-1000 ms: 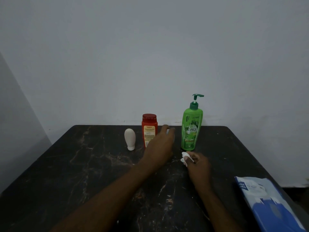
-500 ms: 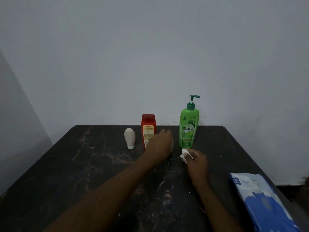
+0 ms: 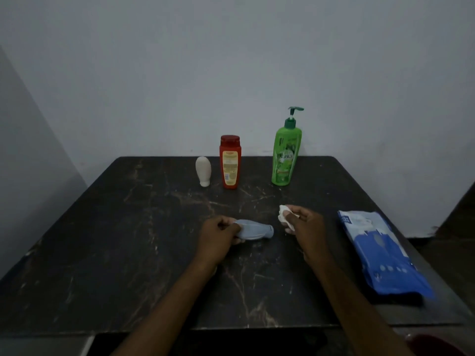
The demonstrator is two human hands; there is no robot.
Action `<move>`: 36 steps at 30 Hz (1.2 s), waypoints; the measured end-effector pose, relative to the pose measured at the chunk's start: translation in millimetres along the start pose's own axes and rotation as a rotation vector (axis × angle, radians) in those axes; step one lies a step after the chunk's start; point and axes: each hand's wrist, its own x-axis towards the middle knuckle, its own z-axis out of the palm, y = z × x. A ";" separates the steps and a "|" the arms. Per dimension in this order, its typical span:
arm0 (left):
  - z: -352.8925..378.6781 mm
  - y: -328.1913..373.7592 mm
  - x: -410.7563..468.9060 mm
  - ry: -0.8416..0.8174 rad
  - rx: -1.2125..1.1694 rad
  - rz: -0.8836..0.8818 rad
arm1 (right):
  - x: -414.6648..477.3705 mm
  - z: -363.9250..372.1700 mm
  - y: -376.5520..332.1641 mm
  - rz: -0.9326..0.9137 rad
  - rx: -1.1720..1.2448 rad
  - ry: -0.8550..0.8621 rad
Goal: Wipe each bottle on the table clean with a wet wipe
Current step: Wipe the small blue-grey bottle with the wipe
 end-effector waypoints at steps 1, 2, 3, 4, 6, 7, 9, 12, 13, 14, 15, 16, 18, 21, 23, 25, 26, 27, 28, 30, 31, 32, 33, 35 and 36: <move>-0.6 -2.5 -7.2 -0.017 -0.018 0.010 | -14.6 -4.1 2.1 -0.009 -0.064 -0.037; -1.4 -4.0 -12.3 -0.035 -0.022 0.031 | -27.4 -7.4 4.1 -0.018 -0.131 -0.073; -2.4 -5.2 -16.7 -0.053 -0.010 0.058 | -40.3 -9.7 5.3 -0.034 -0.179 -0.100; -2.9 -6.7 -19.3 -0.068 0.002 0.085 | -51.7 -11.1 6.1 -0.050 -0.203 -0.115; -2.9 -9.5 -20.2 -0.071 0.003 0.113 | -69.8 -12.7 7.2 -0.077 -0.243 -0.119; -2.0 -10.9 -20.1 -0.045 -0.014 0.112 | -77.2 -12.6 7.7 -0.084 -0.264 -0.115; 2.8 -14.5 -21.5 0.035 -0.048 0.097 | -92.3 -9.0 8.6 -0.082 -0.280 -0.111; 14.3 -21.8 -27.1 0.041 -0.031 0.084 | -113.9 4.7 13.2 -0.137 -0.250 -0.135; 17.2 -25.0 -28.6 0.007 0.015 0.111 | -119.7 9.1 14.1 -0.156 -0.256 -0.146; 19.6 -28.7 -28.6 -0.033 0.074 0.162 | -123.5 12.2 14.4 -0.167 -0.271 -0.152; 19.8 -30.0 -29.5 -0.067 0.155 0.230 | -125.0 13.9 14.0 -0.177 -0.285 -0.152; 19.2 -30.2 -31.1 -0.099 0.233 0.297 | -126.2 13.9 12.9 -0.187 -0.295 -0.149; 15.6 -27.2 -36.1 -0.133 0.376 0.379 | -126.3 10.7 14.4 -0.196 -0.298 -0.136; 8.6 -27.1 -42.0 -0.134 0.528 0.432 | -122.1 -1.4 20.8 -0.225 -0.326 -0.055; 5.0 -32.7 -43.9 -0.092 0.640 0.456 | -117.2 -12.1 20.2 -0.190 -0.340 0.000; 3.5 -40.8 -43.4 -0.048 0.715 0.470 | -113.6 -20.8 15.0 -0.143 -0.367 0.016; 3.7 -43.8 -43.7 -0.027 0.727 0.485 | -111.9 -23.2 12.6 -0.128 -0.385 0.015; 4.0 -46.3 -43.7 -0.014 0.724 0.497 | -110.5 -23.9 10.0 -0.122 -0.396 0.012; 3.7 -47.5 -43.8 -0.004 0.713 0.520 | -109.4 -23.2 8.6 -0.116 -0.405 0.009; -0.9 -48.8 -40.7 -0.016 0.696 0.558 | -107.5 -20.6 7.6 -0.104 -0.426 0.002; -4.9 -48.5 -38.4 -0.037 0.686 0.575 | -106.8 -19.4 7.3 -0.097 -0.429 -0.002; -9.7 -48.3 -35.4 -0.064 0.674 0.586 | -105.7 -18.3 7.2 -0.091 -0.424 -0.003; -14.6 -46.9 -32.7 -0.092 0.665 0.591 | -104.5 -17.3 6.9 -0.091 -0.409 0.002; -21.8 -45.0 -27.8 -0.129 0.671 0.595 | -102.0 -14.5 7.3 -0.099 -0.391 0.024; -24.2 -44.8 -25.9 -0.131 0.673 0.597 | -100.7 -12.1 8.9 -0.108 -0.390 0.037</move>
